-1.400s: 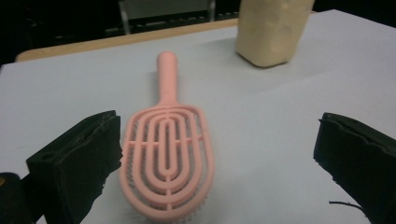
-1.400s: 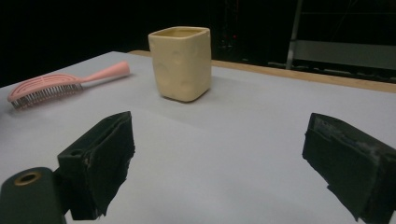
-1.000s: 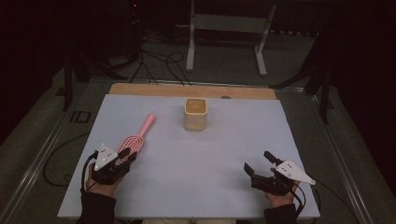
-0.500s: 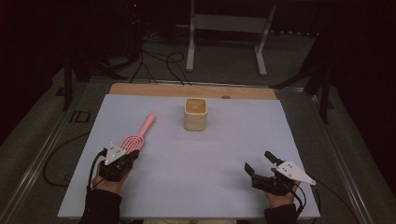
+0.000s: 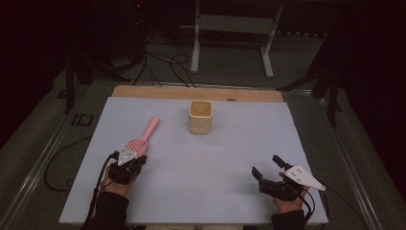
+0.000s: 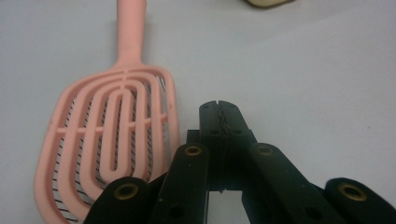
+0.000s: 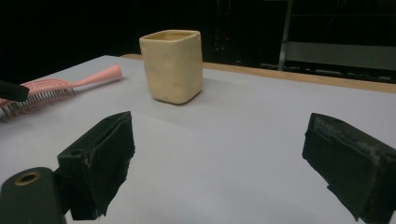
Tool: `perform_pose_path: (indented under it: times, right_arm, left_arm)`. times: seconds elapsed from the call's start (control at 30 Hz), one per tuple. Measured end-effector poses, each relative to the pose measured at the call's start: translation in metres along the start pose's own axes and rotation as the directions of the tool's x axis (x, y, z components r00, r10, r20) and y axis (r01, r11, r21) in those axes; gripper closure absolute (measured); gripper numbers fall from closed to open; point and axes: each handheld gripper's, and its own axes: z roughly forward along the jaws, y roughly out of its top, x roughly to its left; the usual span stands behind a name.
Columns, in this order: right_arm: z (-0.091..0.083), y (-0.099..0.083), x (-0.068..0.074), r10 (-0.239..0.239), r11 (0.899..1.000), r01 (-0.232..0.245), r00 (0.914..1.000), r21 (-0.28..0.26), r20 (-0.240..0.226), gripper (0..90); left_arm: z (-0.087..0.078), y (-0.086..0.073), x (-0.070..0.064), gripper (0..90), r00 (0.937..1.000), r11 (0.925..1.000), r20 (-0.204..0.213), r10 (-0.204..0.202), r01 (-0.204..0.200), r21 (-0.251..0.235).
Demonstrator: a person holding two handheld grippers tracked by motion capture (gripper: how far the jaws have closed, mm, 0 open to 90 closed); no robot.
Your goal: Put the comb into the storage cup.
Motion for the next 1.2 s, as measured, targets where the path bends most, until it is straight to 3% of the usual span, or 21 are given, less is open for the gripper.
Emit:
perform_pose_path:
  times: [0.33, 0.57, 0.83, 1.03, 1.2]
  right_arm:
    - [0.001, -0.001, 0.001, -0.002, 1.0, 0.002, 1.0, 0.003, -0.002, 8.9]
    - [0.001, -0.001, 0.001, -0.007, 1.0, 0.007, 1.0, 0.008, -0.004, 8.9]
    - [0.002, -0.001, 0.002, -0.007, 1.0, 0.007, 1.0, 0.014, -0.007, 8.9]
    - [0.004, -0.002, 0.003, -0.013, 1.0, 0.013, 0.9999, 0.021, -0.011, 8.9]
    - [0.004, -0.002, 0.004, -0.016, 0.999, 0.017, 0.9998, 0.03, -0.014, 8.9]
  left_arm:
    - [0.004, -0.004, 0.005, 90.0, 0.9996, 0.9989, -0.023, -0.017, 0.018, 0.043]
    - [0.005, -0.006, 0.008, 90.0, 0.9993, 0.9985, -0.025, -0.026, 0.027, 0.048]
    - [0.003, -0.005, 0.018, 90.0, 0.9976, 0.9976, -0.057, -0.04, 0.043, 0.054]
    - [0.001, -0.003, 0.027, 90.0, 0.9947, 0.9958, -0.084, -0.059, 0.065, 0.064]
    - [0.006, -0.003, 0.037, 90.0, 0.99, 0.9917, -0.1, -0.099, 0.106, 0.073]
